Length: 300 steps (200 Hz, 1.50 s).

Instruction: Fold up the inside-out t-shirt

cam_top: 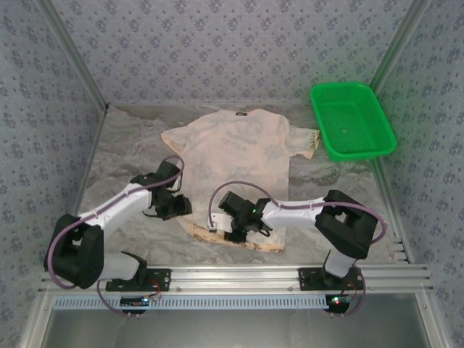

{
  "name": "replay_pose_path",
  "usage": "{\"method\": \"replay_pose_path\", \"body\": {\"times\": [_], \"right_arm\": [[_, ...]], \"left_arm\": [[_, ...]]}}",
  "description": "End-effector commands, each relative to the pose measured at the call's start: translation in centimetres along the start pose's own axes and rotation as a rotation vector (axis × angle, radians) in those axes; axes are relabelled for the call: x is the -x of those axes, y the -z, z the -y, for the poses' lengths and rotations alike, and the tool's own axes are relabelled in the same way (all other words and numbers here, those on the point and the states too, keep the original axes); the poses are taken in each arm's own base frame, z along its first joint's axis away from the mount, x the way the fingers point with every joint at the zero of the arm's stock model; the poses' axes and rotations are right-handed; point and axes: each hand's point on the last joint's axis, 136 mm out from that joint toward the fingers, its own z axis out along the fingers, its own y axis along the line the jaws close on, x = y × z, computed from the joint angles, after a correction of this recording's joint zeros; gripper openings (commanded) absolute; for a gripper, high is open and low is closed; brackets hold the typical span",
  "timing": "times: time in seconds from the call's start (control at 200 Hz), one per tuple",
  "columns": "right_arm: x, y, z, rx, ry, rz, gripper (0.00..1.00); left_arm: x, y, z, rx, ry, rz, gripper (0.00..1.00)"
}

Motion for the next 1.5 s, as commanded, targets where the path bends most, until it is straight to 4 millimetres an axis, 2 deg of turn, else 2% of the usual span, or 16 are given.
{"method": "replay_pose_path", "body": {"times": [0.0,0.15,0.29,0.515,0.645,0.71,0.84,0.915,1.054,1.134,1.194,1.259,1.314,1.369,1.409,1.494], "right_arm": [[2.0,1.3,1.3,-0.031,-0.061,0.111,0.07],[2.7,3.2,2.3,0.023,-0.212,0.189,0.04],[2.6,4.0,2.5,0.086,-0.284,0.220,0.09],[0.6,3.6,3.4,0.095,-0.356,0.179,0.13],[0.2,3.2,3.5,0.106,-0.374,0.159,0.14],[0.1,3.1,3.8,0.101,-0.393,0.159,0.14],[-0.5,3.1,5.1,0.065,-0.450,0.154,0.00],[-1.2,3.1,6.3,0.028,-0.498,0.147,0.00],[-2.0,3.4,8.0,0.006,-0.621,0.168,0.00],[-3.3,2.8,9.0,-0.045,-0.685,0.122,0.00],[-4.1,2.1,9.2,-0.062,-0.704,0.082,0.00],[-4.6,1.5,9.3,-0.091,-0.727,0.060,0.00],[-4.2,1.5,9.3,-0.091,-0.726,0.075,0.04],[-3.6,1.8,9.4,-0.099,-0.712,0.096,0.14],[-3.0,2.3,9.5,-0.113,-0.685,0.117,0.20],[-2.1,3.5,9.9,-0.150,-0.618,0.146,0.26]], "left_arm": [[-0.5,0.1,3.0,-0.100,0.005,0.023,0.42],[-1.7,-0.7,4.1,-0.089,-0.049,0.020,0.42],[-2.3,-1.7,2.4,0.007,-0.061,0.018,0.41],[-3.1,-3.3,0.1,0.087,-0.057,0.009,0.23],[-3.7,-3.9,-0.8,0.117,-0.051,-0.017,0.00],[-3.9,-3.7,-0.8,0.118,-0.056,-0.023,0.00],[-4.2,-2.3,-0.6,0.084,-0.075,0.004,0.00],[-4.5,-1.6,-0.7,0.054,-0.068,0.034,0.00],[-5.9,-1.7,-2.2,0.041,-0.036,0.047,0.00],[-6.6,-1.9,-3.2,0.058,-0.012,0.046,0.08],[-6.8,-1.9,-3.5,0.057,0.004,0.047,0.19],[-6.9,-1.8,-3.5,0.047,0.013,0.054,0.22],[-7.1,-1.5,-3.7,0.058,0.020,0.048,0.29],[-6.9,-1.0,-3.5,0.059,0.011,0.051,0.39],[-6.6,-0.5,-3.2,0.057,0.003,0.061,0.41],[-5.6,0.5,-2.7,0.065,-0.008,0.098,0.46]]}}
